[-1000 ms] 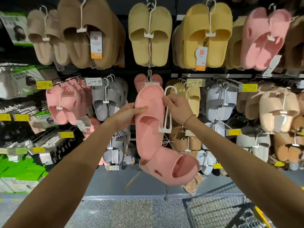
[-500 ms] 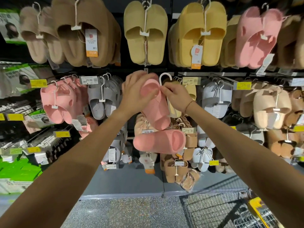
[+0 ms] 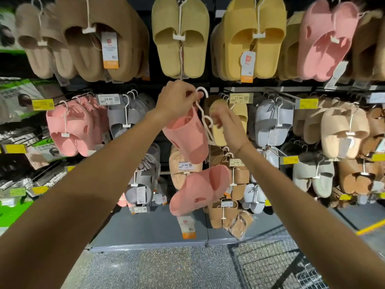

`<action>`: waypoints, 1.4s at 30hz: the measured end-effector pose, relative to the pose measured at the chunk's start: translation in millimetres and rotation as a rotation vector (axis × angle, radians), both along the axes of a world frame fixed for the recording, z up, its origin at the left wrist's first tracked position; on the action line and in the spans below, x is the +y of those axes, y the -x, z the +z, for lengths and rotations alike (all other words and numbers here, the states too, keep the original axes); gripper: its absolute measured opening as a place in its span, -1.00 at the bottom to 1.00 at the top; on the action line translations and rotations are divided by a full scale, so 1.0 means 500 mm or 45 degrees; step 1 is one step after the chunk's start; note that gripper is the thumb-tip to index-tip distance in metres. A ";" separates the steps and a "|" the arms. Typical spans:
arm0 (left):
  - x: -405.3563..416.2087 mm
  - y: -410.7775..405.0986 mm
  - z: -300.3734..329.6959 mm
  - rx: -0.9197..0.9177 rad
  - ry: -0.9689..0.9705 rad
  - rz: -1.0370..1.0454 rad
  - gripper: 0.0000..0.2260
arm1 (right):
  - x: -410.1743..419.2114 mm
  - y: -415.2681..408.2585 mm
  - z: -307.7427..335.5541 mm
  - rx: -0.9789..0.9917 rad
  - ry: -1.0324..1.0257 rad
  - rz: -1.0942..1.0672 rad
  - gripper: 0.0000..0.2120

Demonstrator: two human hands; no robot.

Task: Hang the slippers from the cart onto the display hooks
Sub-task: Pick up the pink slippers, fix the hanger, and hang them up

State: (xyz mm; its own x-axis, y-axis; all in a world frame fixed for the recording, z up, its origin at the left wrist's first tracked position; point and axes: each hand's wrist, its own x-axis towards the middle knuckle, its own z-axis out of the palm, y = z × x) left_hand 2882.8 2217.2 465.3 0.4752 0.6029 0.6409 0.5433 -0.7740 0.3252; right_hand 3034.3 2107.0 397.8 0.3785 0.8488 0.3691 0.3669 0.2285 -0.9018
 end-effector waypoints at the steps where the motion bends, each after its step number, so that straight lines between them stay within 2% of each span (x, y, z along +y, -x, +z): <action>1: 0.004 0.003 0.002 -0.007 0.009 0.021 -0.65 | -0.039 -0.005 -0.036 0.066 0.014 -0.126 -0.67; 3: 0.008 0.009 0.002 -0.017 0.009 0.059 -0.64 | -0.125 0.006 -0.133 0.123 0.008 -0.232 -0.79; 4: 0.008 0.010 0.002 -0.016 0.011 0.070 -0.64 | -0.167 0.027 -0.186 0.233 0.076 -0.223 -0.81; 6: 0.005 0.006 0.000 0.000 0.028 0.080 -0.64 | -0.219 0.077 -0.286 0.456 0.329 -0.180 -0.60; 7: 0.004 0.002 0.001 0.007 0.034 0.082 -0.62 | -0.214 0.097 -0.335 0.545 0.433 -0.194 -0.57; 9: 0.004 -0.004 0.001 0.042 0.056 0.073 -0.56 | -0.177 0.110 -0.398 0.625 0.500 -0.302 -0.84; 10: 0.004 -0.004 0.001 0.073 0.060 0.073 -0.55 | -0.153 0.105 -0.416 0.596 0.463 -0.341 -0.94; 12: 0.004 -0.001 -0.002 0.144 0.037 0.084 -0.54 | -0.104 0.082 -0.403 0.544 0.353 -0.403 -0.86; 14: 0.010 0.009 -0.010 0.194 0.012 0.106 -0.54 | -0.072 0.060 -0.367 0.654 0.283 -0.345 -0.91; 16: 0.017 0.020 -0.018 0.201 0.028 0.116 -0.56 | -0.036 0.049 -0.340 0.747 0.370 -0.203 -0.49; 17: 0.019 0.024 -0.021 0.203 0.044 0.117 -0.58 | -0.016 0.049 -0.338 0.711 0.455 -0.159 -0.31; 18: 0.019 0.029 -0.023 0.206 0.060 0.119 -0.59 | 0.000 0.053 -0.337 0.658 0.501 -0.141 -0.25; 21: 0.024 0.040 -0.025 0.195 0.073 0.145 -0.60 | 0.033 0.070 -0.348 0.602 0.560 -0.224 -0.59; 23: 0.026 0.046 -0.023 0.185 0.076 0.154 -0.62 | 0.045 0.079 -0.349 0.595 0.559 -0.281 -0.70; 26: 0.028 0.060 -0.022 0.207 0.065 0.161 -0.62 | 0.045 0.081 -0.339 0.406 0.562 -0.321 -0.84; 31: 0.030 0.078 -0.041 0.392 -0.003 0.177 -0.65 | 0.040 0.056 -0.253 0.317 0.390 -0.340 -0.74; 39: 0.009 0.075 -0.083 0.680 -0.112 0.222 -0.62 | 0.030 -0.031 -0.085 -0.165 0.176 -0.269 -0.73; 42: -0.004 0.062 -0.094 0.756 -0.120 0.238 -0.61 | 0.021 -0.046 -0.032 -0.217 0.094 -0.247 -0.71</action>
